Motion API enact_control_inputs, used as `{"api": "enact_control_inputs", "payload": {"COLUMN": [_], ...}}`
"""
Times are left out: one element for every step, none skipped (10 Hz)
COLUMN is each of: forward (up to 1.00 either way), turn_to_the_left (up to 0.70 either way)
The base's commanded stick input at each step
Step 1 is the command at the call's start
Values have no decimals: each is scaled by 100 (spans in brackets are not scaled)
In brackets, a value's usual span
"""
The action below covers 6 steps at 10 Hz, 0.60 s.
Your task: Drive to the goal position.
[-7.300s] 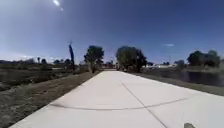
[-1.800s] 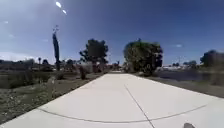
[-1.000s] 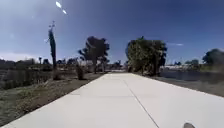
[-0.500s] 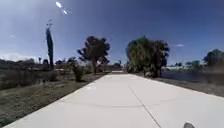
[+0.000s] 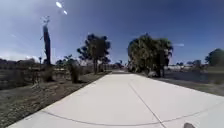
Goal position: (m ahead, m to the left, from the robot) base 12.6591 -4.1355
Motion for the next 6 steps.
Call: {"api": "enact_control_inputs", "payload": {"forward": [100, 100, 100, 100, 100, 100], "turn_to_the_left": [-37, -35, 0, 0, 0, 0]}}
